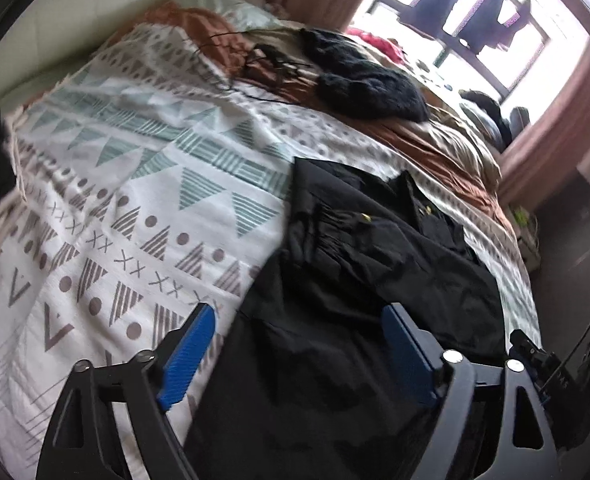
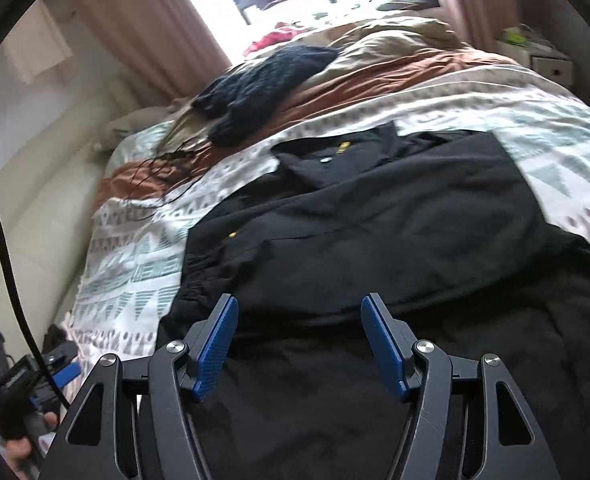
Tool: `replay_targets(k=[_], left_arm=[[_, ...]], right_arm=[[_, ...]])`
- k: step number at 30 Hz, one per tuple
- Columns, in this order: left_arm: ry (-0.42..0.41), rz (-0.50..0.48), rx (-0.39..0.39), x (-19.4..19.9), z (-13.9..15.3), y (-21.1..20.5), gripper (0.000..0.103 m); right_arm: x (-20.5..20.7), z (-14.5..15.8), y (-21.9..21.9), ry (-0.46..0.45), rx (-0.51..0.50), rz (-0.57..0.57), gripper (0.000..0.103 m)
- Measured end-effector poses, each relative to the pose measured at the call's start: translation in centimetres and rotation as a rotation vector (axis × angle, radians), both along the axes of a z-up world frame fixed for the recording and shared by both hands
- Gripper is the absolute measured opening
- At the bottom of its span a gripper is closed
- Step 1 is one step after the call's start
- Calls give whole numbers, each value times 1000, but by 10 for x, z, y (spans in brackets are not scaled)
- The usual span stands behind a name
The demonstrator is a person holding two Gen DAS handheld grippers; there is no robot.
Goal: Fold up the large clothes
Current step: 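Open the right gripper and lift both grippers away from the shirt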
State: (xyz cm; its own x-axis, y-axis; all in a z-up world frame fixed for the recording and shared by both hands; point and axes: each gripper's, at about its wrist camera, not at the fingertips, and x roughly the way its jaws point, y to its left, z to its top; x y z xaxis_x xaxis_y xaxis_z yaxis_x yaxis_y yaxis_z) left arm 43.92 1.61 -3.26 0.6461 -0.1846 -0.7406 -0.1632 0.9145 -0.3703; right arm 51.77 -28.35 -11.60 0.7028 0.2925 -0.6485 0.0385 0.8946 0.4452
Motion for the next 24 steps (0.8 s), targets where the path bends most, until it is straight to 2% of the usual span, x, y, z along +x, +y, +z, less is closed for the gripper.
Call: replay_targets(k=[2, 4, 9, 10, 16, 18, 24], left_arm=[[-13, -18, 9, -10, 12, -12, 88], [-42, -51, 18, -22, 25, -24, 90], [-121, -97, 81, -63, 57, -50, 100], [-127, -103, 83, -68, 60, -53, 100], [-150, -142, 120, -103, 76, -60, 100], [-157, -153, 130, -114, 79, -61, 100], [-173, -173, 132, -151, 85, -56, 100]], right_arm=[[-12, 3, -10, 5, -12, -17, 66], [-27, 7, -19, 15, -29, -39, 72], [-67, 19, -40, -5, -39, -67, 80], [-77, 22, -45, -8, -35, -74, 84], [-120, 33, -67, -12, -7, -75, 86], [-136, 38, -72, -27, -34, -93, 95], [-184, 48, -88, -47, -60, -141, 102]])
